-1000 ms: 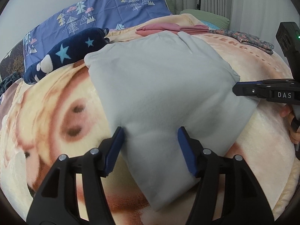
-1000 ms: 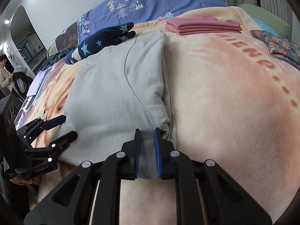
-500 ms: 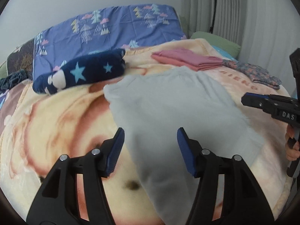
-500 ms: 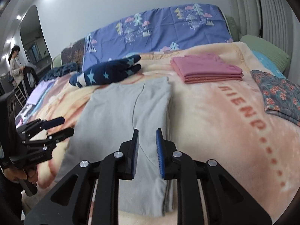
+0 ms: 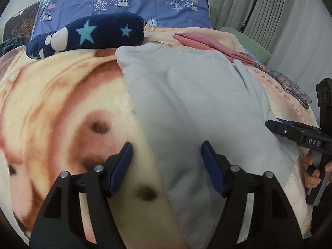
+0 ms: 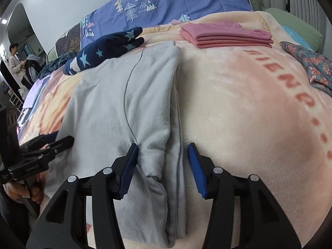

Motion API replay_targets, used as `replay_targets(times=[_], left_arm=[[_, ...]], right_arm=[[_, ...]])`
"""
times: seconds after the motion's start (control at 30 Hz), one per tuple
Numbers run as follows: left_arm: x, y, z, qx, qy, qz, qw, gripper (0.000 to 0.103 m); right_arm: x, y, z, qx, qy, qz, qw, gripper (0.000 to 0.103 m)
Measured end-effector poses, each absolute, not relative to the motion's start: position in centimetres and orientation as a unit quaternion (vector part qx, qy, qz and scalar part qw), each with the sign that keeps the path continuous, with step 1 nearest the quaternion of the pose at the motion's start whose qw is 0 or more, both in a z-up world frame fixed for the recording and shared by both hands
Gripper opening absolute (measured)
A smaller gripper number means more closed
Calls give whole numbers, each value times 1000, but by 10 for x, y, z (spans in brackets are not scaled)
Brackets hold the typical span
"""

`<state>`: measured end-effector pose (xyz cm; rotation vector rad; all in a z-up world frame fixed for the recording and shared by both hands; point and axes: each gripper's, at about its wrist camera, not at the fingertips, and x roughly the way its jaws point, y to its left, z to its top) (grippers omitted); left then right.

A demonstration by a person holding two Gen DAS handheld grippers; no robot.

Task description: Fold small clothes

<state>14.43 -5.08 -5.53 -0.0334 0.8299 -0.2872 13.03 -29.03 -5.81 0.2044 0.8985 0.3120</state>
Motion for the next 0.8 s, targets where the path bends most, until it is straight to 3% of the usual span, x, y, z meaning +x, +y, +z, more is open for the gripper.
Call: replay_targets(times=[0.33, 0.63, 0.8], left_arm=[[176, -41, -26, -8, 396, -128, 909, 72], [249, -27, -43, -75, 423, -135, 893, 72], [257, -29, -54, -79, 420, -148, 892, 74]], right_arm=[[167, -302, -19, 95, 395, 179, 896, 51], [253, -311, -46, 157, 437, 203, 862, 52], [257, -311, -71, 174, 428, 227, 857, 52]])
